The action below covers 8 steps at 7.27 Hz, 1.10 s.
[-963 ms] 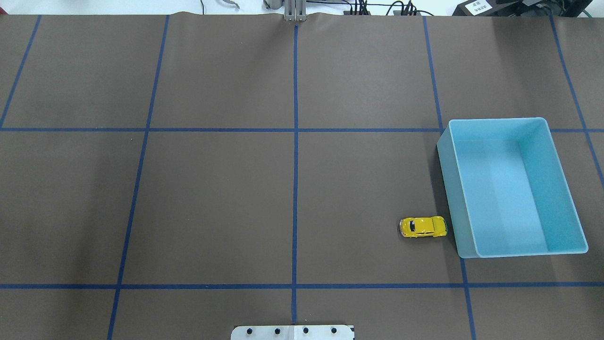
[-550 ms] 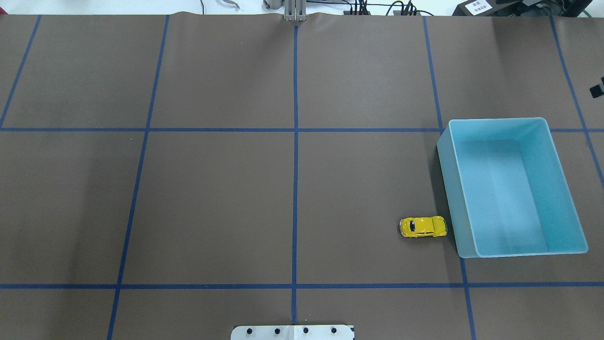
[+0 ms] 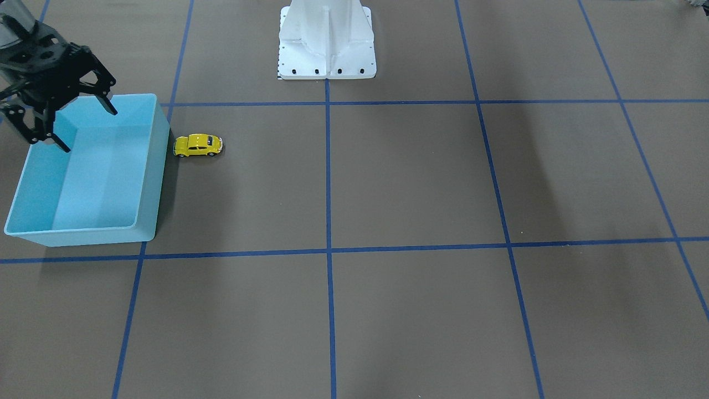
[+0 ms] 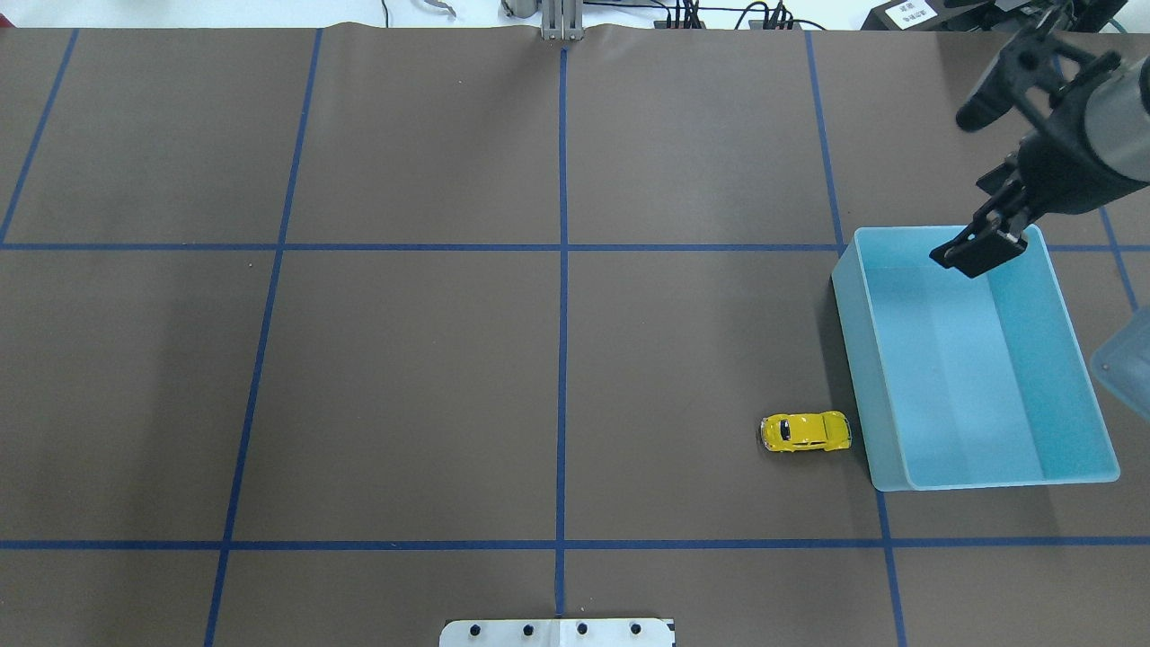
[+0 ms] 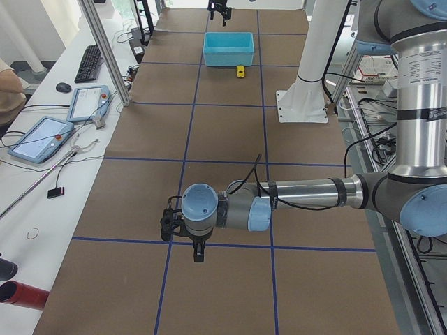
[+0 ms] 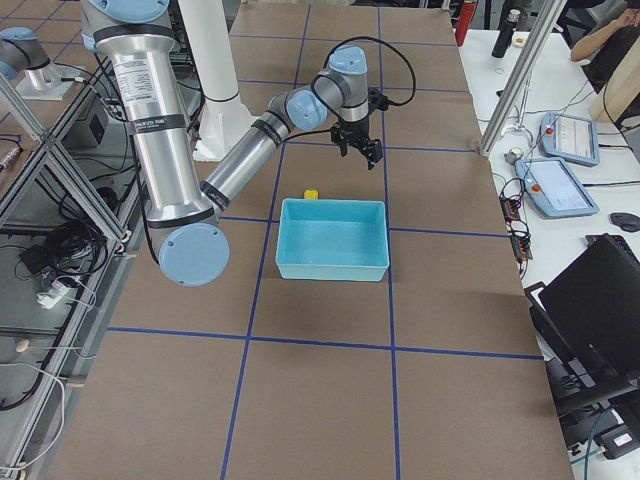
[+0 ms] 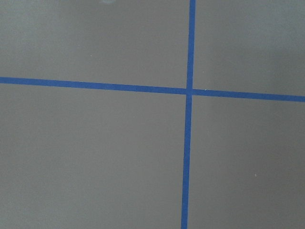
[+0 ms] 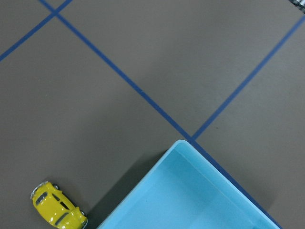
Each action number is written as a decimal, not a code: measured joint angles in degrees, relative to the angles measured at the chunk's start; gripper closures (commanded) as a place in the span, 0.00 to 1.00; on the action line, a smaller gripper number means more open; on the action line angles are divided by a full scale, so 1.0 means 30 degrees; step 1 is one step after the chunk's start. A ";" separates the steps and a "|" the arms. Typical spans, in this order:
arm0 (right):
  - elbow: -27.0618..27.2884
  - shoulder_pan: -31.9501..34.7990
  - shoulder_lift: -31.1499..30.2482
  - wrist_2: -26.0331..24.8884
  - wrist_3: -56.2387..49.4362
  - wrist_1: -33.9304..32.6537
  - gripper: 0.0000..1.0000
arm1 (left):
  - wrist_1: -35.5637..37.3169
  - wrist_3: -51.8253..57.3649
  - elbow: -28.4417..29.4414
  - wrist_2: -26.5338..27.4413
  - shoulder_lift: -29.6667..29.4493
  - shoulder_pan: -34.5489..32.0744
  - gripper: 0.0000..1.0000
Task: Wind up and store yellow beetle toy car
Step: 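Move the right gripper down to the car beside the blue bin, then close the right gripper on the yellow car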
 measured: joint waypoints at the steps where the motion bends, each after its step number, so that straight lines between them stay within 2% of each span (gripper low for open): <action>1: -0.0424 -0.0933 -0.0571 -0.0130 -0.1353 0.1433 0.00 | -0.0203 0.0004 0.0028 0.0017 0.0227 -0.0006 0.00; 3: -0.2793 -0.2955 -0.1091 -0.0317 -0.2607 0.5755 0.00 | -0.0840 -0.0015 -0.0012 0.0059 0.0711 -0.0005 0.00; 4: -0.3486 -0.3733 -0.1154 -0.0394 -0.3088 0.6920 0.00 | -0.0956 -0.0054 -0.0065 0.0083 0.0786 0.0009 0.00; 8: -0.3168 -0.6177 -0.2158 -0.1212 -0.3198 0.7487 0.00 | -0.1027 -0.0101 -0.0059 0.0091 0.0772 0.0037 0.00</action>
